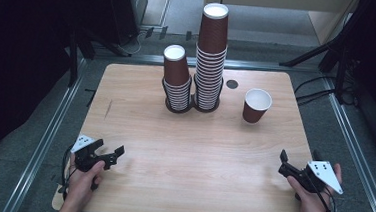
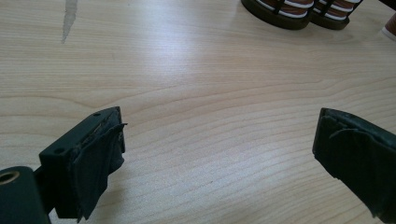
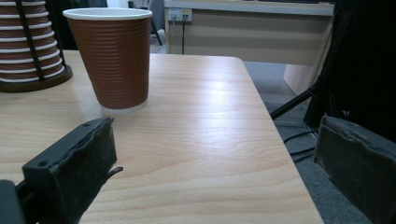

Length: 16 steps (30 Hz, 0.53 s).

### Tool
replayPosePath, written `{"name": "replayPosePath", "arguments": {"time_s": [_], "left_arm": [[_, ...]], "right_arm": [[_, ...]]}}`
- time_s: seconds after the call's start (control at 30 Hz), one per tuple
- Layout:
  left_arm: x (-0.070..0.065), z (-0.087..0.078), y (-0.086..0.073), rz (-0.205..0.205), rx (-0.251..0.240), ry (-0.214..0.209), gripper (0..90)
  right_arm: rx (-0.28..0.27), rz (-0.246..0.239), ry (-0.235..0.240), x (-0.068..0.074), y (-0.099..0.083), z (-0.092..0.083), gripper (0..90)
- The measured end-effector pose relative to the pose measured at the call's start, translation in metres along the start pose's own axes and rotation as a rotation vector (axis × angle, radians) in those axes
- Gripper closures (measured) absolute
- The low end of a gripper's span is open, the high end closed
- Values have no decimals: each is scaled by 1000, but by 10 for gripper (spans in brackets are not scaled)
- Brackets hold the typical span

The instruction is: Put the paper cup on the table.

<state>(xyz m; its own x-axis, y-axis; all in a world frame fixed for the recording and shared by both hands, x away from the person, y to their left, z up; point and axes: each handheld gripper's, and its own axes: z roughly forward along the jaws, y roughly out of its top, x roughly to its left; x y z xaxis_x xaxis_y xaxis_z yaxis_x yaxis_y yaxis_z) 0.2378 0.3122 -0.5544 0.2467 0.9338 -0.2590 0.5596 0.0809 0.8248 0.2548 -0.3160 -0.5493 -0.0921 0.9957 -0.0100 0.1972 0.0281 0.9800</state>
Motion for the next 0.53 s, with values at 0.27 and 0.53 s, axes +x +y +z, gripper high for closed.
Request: {"name": "replayPosePath", "arguments": {"time_s": [0.27, 0.53], "left_arm": [[0, 0, 0, 0, 0, 0, 25], [0, 0, 0, 2, 0, 0, 25]], "right_arm": [[5, -3, -1, -4, -2, -10, 0], [9, -3, 14, -1, 1, -17, 0]]}}
